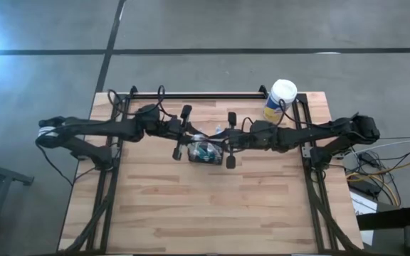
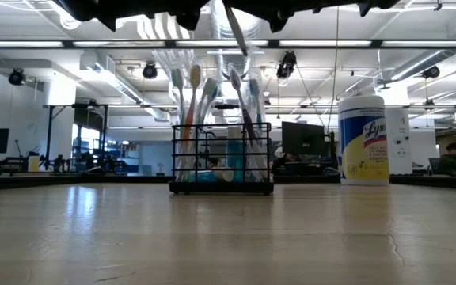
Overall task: Pick & Place toothbrushing station
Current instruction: Put the purple toothbrush into the black wire organizer
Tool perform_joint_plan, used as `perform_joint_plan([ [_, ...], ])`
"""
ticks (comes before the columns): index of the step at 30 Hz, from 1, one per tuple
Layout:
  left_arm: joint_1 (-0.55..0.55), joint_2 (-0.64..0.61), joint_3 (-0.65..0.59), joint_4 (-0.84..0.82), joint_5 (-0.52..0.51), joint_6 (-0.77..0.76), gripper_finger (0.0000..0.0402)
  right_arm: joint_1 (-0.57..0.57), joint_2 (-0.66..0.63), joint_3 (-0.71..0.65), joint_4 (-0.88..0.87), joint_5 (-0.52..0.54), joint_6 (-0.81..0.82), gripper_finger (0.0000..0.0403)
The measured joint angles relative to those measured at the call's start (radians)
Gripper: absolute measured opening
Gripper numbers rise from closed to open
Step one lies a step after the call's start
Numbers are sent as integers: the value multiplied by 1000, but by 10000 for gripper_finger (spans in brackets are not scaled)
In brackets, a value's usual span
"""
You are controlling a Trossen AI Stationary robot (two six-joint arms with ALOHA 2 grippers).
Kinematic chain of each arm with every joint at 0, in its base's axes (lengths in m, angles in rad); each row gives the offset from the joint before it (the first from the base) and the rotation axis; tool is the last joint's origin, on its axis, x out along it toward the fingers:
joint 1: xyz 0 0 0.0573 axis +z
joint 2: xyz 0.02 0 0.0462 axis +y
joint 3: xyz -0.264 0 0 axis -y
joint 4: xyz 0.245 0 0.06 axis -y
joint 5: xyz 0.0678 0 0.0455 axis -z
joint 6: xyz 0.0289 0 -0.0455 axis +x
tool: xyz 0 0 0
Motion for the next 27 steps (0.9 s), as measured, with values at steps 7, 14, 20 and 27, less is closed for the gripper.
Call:
perform_joint_plan([
  [7,5,-125,-2,-142,6,34,22,0,-74,0,-35,3,7,63],
  [14,9,-359,-90,-328,-1,49,22,8,-201,-11,-208,3,71,71],
  [20,24,-660,-296,-317,-29,-43,22,48,-334,-147,-126,-4,76,58],
  [27,39,-1005,-501,-324,-36,-142,22,59,-510,-408,75,-1,79,43],
])
